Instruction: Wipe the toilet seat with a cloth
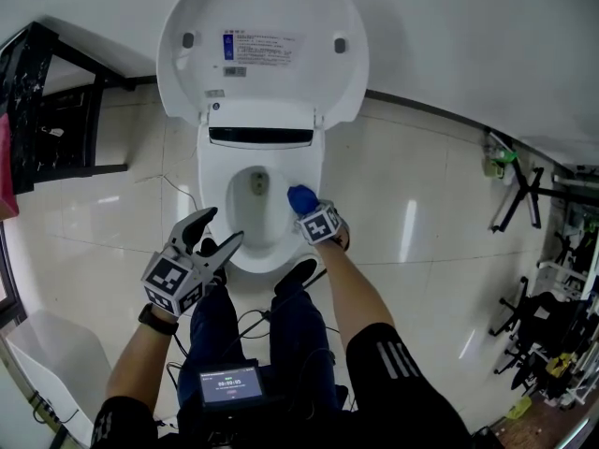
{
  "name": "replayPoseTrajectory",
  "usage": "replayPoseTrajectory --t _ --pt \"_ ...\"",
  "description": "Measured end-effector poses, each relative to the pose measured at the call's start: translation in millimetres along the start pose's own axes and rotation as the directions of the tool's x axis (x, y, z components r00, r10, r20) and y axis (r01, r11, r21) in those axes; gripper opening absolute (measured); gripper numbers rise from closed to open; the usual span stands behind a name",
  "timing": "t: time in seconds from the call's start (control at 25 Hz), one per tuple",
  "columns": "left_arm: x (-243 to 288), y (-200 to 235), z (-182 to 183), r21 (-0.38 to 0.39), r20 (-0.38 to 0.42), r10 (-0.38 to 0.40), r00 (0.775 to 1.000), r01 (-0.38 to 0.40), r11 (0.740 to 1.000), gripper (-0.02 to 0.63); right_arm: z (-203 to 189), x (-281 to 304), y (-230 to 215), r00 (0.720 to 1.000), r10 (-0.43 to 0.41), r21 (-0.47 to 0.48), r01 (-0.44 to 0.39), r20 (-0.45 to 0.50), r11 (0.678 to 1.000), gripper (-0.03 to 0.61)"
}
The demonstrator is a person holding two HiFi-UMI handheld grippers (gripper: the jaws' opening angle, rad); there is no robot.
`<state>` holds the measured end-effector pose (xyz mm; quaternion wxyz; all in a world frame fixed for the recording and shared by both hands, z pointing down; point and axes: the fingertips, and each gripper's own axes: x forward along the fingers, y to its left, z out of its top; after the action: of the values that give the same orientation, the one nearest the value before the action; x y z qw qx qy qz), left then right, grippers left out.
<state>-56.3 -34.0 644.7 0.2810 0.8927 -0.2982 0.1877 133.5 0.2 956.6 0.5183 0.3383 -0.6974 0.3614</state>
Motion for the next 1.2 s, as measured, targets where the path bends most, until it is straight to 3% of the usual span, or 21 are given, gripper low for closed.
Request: replayPoseTrajectory --t 0.32,0.56,0.64,0.88,1.2 --pt "-14.2 -8.4 4.0 0.042 -0.003 -0.013 1.0 0.013 0.999 0.273 -30.6 -11.9 20.1 0.997 0.05 0.05 -0.048 -0.054 0.998 0.238" --pt "-29.2 -9.0 34.8 0.08 0.031 -0.013 0.999 0.011 0.997 0.273 10.8 -60.5 -1.6 0.985 0.013 0.143 -0.038 0.171 0.989 0.235" --pt "-35.3 -8.8 46.3 0.097 0.041 -0.01 0.999 0.006 0.995 0.273 34.1 -88.0 -3.7 0.964 0.018 0.142 -0.058 0.264 0.988 0.236" --pt "-60.6 -12.2 82.0 0.132 0.071 0.002 0.997 -0.012 0.991 0.273 111.6 -198.5 18.3 0.867 0.051 0.077 -0.102 0.496 0.992 0.236" --pt "-91.9 -32.2 127.8 0.183 0.105 -0.01 0.994 -0.009 0.983 0.273 153.6 -321.9 82.9 0.769 0.093 -0.102 -0.037 0.633 0.994 0.235"
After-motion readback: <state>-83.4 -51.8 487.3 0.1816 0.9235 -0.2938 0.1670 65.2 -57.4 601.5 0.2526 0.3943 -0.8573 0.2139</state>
